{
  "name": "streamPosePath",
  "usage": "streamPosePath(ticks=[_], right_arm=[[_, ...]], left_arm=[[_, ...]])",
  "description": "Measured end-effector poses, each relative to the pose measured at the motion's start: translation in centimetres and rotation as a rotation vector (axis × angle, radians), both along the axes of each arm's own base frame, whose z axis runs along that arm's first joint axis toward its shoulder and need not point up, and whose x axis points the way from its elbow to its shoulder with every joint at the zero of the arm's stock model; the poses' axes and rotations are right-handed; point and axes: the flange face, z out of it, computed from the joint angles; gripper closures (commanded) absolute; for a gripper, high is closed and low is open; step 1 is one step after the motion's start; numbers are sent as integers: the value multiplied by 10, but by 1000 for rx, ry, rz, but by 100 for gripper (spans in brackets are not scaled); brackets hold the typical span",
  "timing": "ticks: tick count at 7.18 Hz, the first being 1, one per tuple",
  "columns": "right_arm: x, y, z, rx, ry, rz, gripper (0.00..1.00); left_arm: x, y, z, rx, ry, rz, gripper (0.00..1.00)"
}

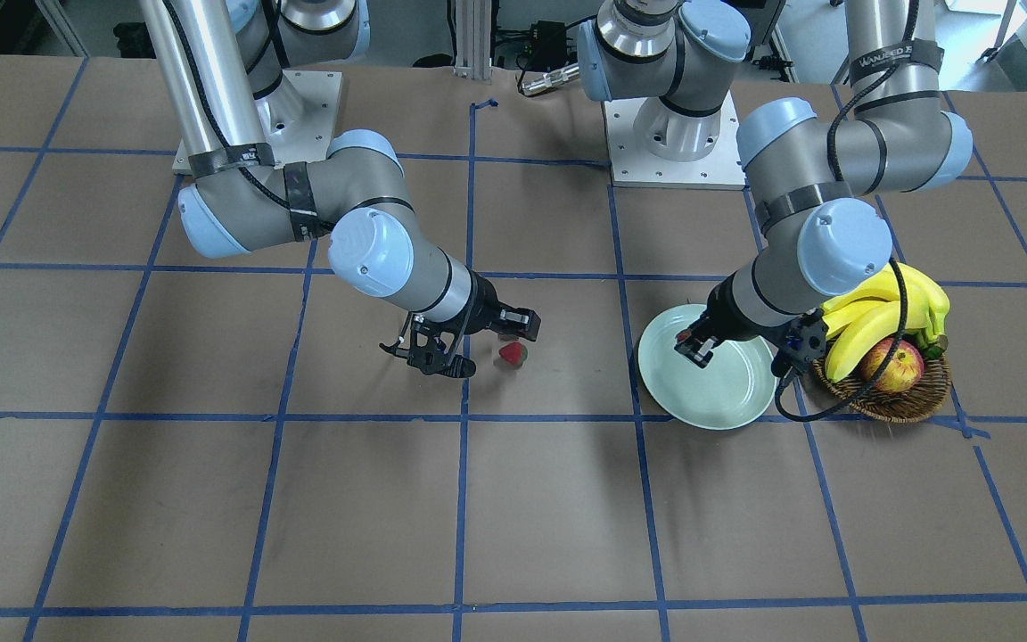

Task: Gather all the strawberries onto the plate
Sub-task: 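Drop the first strawberry in the plate while the right gripper sets down the third, then raise the right arm away while the left gripper reaches to the two strawberries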

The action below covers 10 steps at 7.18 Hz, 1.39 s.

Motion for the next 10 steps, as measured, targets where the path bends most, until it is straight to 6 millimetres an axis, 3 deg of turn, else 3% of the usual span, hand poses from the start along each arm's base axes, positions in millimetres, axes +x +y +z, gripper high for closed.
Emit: streamPosePath(ticks=[1, 2, 3, 5, 6, 7, 9, 10], right_arm=[[-1, 0, 4, -8, 5, -4, 15], [-3, 0, 15, -33, 16, -5, 5], [-13, 0, 34, -100, 81, 11, 0], [-49, -2, 67, -235, 339, 101, 0], [-63, -1, 95, -271, 413, 172, 0], [-77, 0, 136, -282, 465, 245, 0], [-100, -9, 238, -304, 505, 305, 0], [-114, -16, 280, -312, 497, 328, 0]], left_arm=[[16, -1, -9, 15, 9, -5, 38], [22, -2, -17, 28, 17, -3, 0], [24, -4, -20, 29, 22, 2, 0], [24, -5, -17, 21, 26, 6, 0], [17, -7, -11, 7, 35, -3, 0], [-5, -13, 2, -24, 55, -38, 0], [-82, -16, 23, -89, 82, -177, 0], [-118, -11, 25, -113, 90, -251, 0]])
